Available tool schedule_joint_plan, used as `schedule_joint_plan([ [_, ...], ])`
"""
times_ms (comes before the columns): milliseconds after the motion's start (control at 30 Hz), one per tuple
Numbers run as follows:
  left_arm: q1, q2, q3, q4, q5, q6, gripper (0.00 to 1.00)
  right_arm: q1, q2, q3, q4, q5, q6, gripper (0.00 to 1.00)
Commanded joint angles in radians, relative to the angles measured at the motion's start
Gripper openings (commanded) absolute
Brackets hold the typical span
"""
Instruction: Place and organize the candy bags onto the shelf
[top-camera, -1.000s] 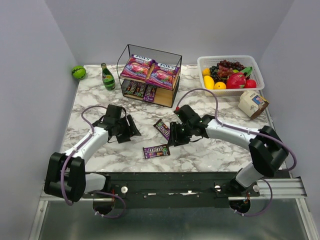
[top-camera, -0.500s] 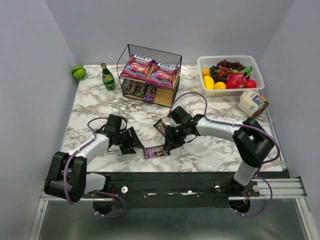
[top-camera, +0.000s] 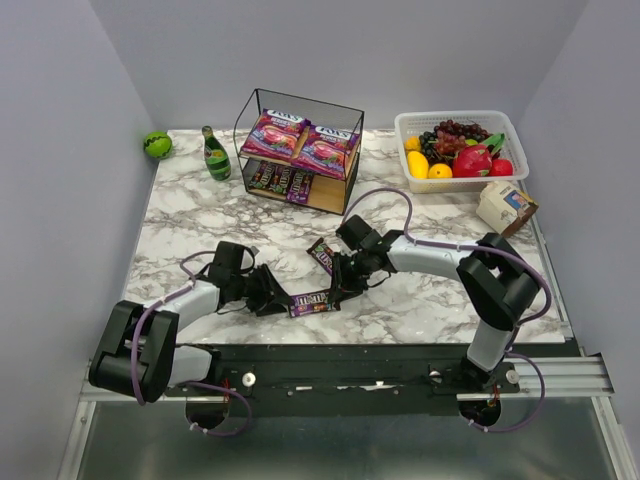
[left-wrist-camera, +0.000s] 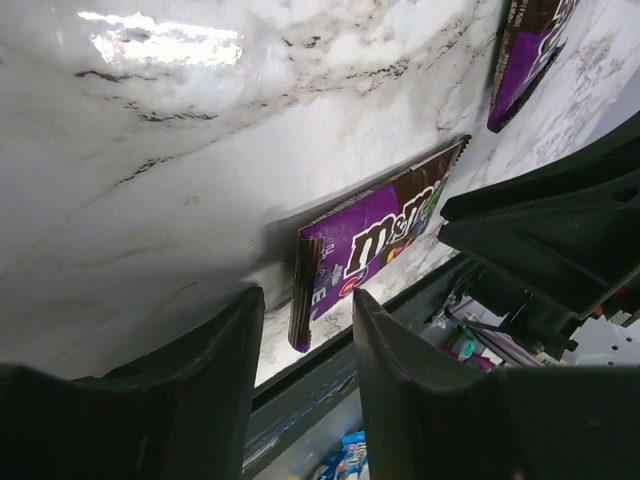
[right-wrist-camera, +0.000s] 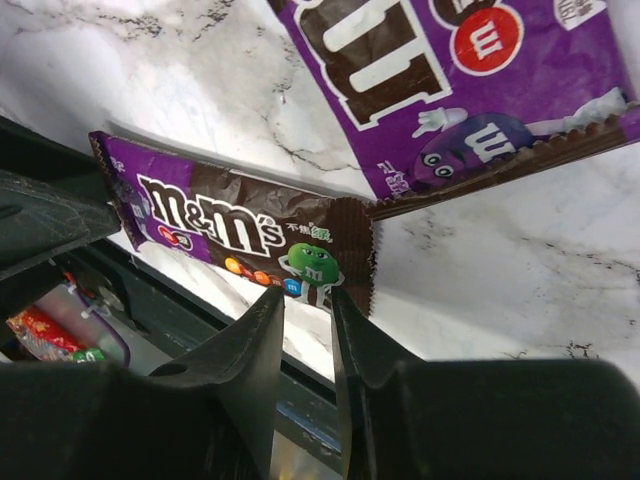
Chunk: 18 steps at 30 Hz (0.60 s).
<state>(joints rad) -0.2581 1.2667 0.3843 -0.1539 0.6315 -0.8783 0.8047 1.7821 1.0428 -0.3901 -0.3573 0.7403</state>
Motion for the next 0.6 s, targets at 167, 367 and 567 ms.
schedule_joint_plan([
  [167, -0.010, 0.013, -0.094, 0.188, 0.025, -0.182, 0.34, 0.008, 0.019, -0.030, 0.010, 0.046, 0.033, 0.31],
  [367, -0.013, 0.037, -0.097, 0.231, 0.040, -0.197, 0.29, 0.007, 0.020, -0.035, 0.030, 0.027, 0.028, 0.31],
  [567, -0.018, 0.059, -0.099, 0.257, 0.056, -0.202, 0.29, 0.010, 0.037, -0.020, 0.036, 0.008, 0.016, 0.30],
])
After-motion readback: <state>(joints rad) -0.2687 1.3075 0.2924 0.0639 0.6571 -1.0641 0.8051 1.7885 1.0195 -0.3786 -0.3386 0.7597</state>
